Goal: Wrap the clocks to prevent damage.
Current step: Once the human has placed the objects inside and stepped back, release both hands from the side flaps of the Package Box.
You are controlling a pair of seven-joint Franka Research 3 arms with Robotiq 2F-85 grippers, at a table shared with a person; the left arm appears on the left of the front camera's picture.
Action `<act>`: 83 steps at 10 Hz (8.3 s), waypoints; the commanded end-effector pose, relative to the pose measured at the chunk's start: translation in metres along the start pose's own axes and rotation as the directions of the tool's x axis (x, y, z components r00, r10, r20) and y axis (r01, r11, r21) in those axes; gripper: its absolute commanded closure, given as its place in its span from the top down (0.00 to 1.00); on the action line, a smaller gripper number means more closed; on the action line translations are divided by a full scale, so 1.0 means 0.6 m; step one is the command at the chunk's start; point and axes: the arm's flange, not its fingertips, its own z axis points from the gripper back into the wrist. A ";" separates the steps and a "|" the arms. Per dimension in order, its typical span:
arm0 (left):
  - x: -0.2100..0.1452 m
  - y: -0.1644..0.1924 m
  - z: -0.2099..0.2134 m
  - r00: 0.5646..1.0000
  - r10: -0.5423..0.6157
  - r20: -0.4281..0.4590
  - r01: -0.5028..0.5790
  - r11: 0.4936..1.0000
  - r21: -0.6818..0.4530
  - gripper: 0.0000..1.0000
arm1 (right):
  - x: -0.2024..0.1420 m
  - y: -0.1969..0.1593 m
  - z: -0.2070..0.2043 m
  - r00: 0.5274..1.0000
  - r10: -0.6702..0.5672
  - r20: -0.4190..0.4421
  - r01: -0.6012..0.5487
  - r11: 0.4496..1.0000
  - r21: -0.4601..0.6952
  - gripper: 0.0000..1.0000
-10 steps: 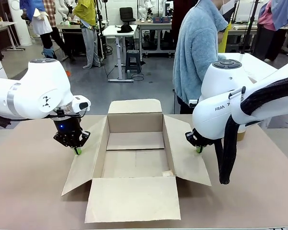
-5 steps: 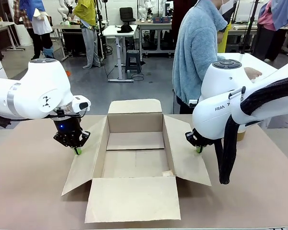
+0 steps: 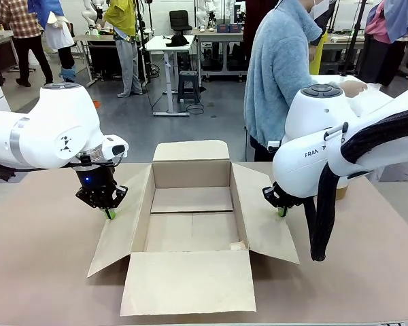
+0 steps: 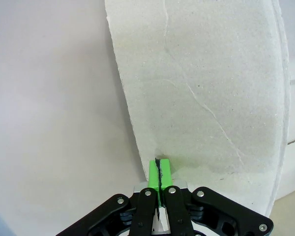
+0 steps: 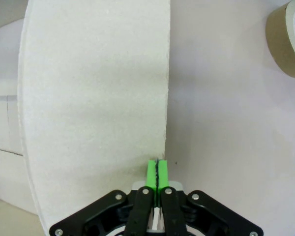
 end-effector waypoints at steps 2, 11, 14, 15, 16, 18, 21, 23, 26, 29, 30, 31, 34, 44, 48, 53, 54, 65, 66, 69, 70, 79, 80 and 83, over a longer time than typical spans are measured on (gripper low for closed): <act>-0.002 0.002 0.001 1.000 0.002 0.002 -0.002 1.000 0.001 0.00 | 0.000 0.001 0.001 1.000 -0.009 0.005 0.009 1.000 -0.007 0.01; -0.002 0.002 0.001 1.000 0.002 0.002 -0.002 1.000 0.001 0.00 | 0.000 0.001 0.001 1.000 -0.009 0.005 0.009 1.000 -0.007 0.01; -0.002 0.002 0.001 1.000 0.002 0.002 -0.002 1.000 0.001 0.00 | 0.000 0.001 0.001 1.000 -0.009 0.005 0.009 1.000 -0.007 0.01; -0.002 0.002 0.001 1.000 0.002 0.002 -0.002 1.000 0.001 0.00 | 0.000 0.001 0.001 1.000 -0.009 0.005 0.009 1.000 -0.007 0.01; -0.002 0.002 0.001 1.000 0.002 0.002 -0.002 1.000 0.001 0.00 | 0.000 0.001 0.001 1.000 -0.009 0.005 0.009 1.000 -0.007 0.01; -0.002 0.002 0.001 1.000 0.002 0.002 -0.002 1.000 0.001 0.00 | 0.000 0.001 0.001 1.000 -0.009 0.005 0.009 1.000 -0.007 0.01; -0.002 0.002 0.001 1.000 0.002 0.002 -0.002 1.000 0.001 0.00 | 0.000 0.001 0.001 1.000 -0.009 0.005 0.009 1.000 -0.007 0.01; -0.002 0.002 0.001 1.000 0.002 0.002 -0.002 1.000 0.001 0.00 | 0.000 0.001 0.001 1.000 -0.009 0.005 0.009 1.000 -0.007 0.01; -0.002 0.002 0.001 1.000 0.002 0.002 -0.002 1.000 0.001 0.00 | 0.000 0.001 0.001 1.000 -0.009 0.005 0.009 1.000 -0.007 0.01; -0.002 0.002 0.001 1.000 0.002 0.002 -0.002 1.000 0.001 0.00 | 0.000 0.001 0.001 1.000 -0.009 0.005 0.009 1.000 -0.007 0.01; -0.002 0.002 0.001 1.000 0.002 0.002 -0.002 1.000 0.001 0.00 | 0.000 0.001 0.001 1.000 -0.009 0.005 0.009 1.000 -0.007 0.01; -0.002 0.002 0.001 1.000 0.002 0.002 -0.002 1.000 0.001 0.00 | 0.000 0.001 0.001 1.000 -0.009 0.005 0.009 1.000 -0.007 0.01; -0.002 0.002 0.001 1.000 0.002 0.002 -0.002 1.000 0.001 0.00 | 0.000 0.001 0.001 1.000 -0.009 0.005 0.009 1.000 -0.007 0.01; -0.002 0.002 0.001 1.000 0.002 0.002 -0.002 1.000 0.001 0.00 | 0.000 0.001 0.001 1.000 -0.009 0.005 0.009 1.000 -0.007 0.01; -0.002 0.002 0.001 1.000 0.002 0.002 -0.002 1.000 0.001 0.00 | 0.000 0.001 0.001 1.000 -0.009 0.005 0.009 1.000 -0.007 0.01; -0.002 0.002 0.001 1.000 0.002 0.002 -0.002 1.000 0.001 0.00 | 0.000 0.001 0.001 1.000 -0.009 0.005 0.009 1.000 -0.007 0.01; -0.002 0.002 0.001 1.000 0.002 0.002 -0.002 1.000 0.001 0.00 | 0.000 0.001 0.001 1.000 -0.009 0.005 0.009 1.000 -0.007 0.01; -0.002 0.002 0.001 1.000 0.002 0.002 -0.002 1.000 0.001 0.00 | 0.000 0.001 0.001 1.000 -0.009 0.005 0.009 1.000 -0.007 0.01; -0.002 0.002 0.001 1.000 0.002 0.002 -0.002 1.000 0.001 0.00 | 0.000 0.001 0.001 1.000 -0.009 0.005 0.009 1.000 -0.007 0.01; -0.002 0.002 0.001 1.000 0.002 0.002 -0.002 1.000 0.001 0.00 | 0.000 0.001 0.001 1.000 -0.009 0.005 0.009 1.000 -0.007 0.01; -0.002 0.002 0.001 1.000 0.002 0.002 -0.002 1.000 0.001 0.00 | 0.000 0.001 0.001 1.000 -0.009 0.005 0.009 1.000 -0.007 0.01; -0.002 0.002 0.001 1.000 0.002 0.002 -0.002 1.000 0.001 0.00 | 0.000 0.001 0.001 1.000 -0.009 0.005 0.009 1.000 -0.007 0.01; -0.002 0.002 0.001 1.000 0.002 0.002 -0.002 1.000 0.001 0.00 | 0.000 0.001 0.001 1.000 -0.009 0.005 0.009 1.000 -0.007 0.01; -0.002 0.002 0.001 1.000 0.002 0.002 -0.002 1.000 0.001 0.00 | 0.000 0.001 0.001 1.000 -0.009 0.005 0.009 1.000 -0.007 0.01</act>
